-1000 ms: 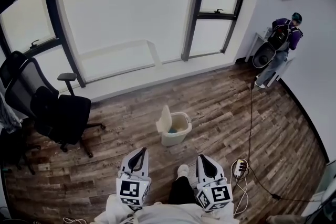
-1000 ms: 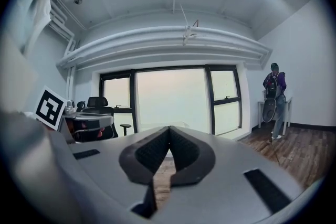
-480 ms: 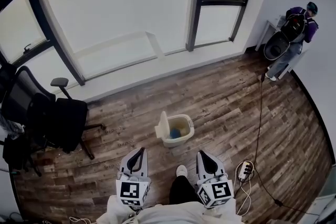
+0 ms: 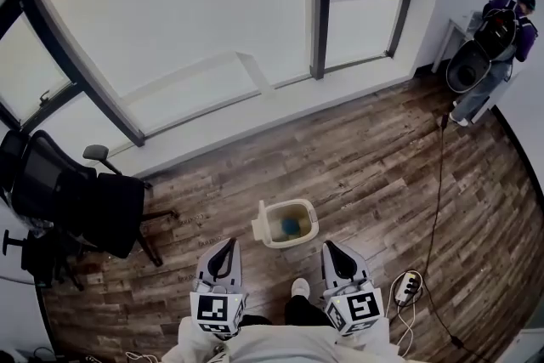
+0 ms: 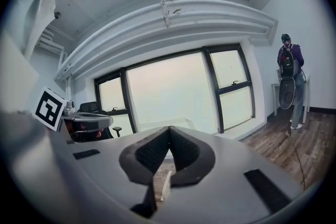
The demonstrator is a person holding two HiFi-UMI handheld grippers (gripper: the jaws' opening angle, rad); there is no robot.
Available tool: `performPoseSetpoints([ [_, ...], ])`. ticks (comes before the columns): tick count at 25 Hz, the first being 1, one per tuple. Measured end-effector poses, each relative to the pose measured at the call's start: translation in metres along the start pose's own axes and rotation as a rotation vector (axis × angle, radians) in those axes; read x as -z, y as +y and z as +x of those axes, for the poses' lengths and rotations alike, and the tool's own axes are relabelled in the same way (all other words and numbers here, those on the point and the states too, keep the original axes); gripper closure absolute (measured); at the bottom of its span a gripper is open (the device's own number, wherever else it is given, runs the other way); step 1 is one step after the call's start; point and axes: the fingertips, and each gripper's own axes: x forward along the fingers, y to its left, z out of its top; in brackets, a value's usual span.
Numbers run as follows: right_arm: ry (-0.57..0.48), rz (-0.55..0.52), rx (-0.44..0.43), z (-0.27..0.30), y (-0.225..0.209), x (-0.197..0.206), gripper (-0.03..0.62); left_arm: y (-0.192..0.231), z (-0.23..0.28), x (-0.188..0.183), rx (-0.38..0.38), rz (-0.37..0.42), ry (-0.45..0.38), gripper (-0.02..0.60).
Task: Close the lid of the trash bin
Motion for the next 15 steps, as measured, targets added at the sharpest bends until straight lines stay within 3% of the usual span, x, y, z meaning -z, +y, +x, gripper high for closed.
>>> performPoseSetpoints([
  [7, 0.031, 0.015, -0.030, 0.037, -0.028, 0.007, 0.571, 0.014, 0.038, 0.008, -0.045, 0.021, 0.010, 0.575],
  [15, 0.085, 0.007, -0.030, 0.079, -0.031, 0.024, 0.571, 0.034, 0.076, 0.030, -0.011, 0.018, 0.037, 0.575],
])
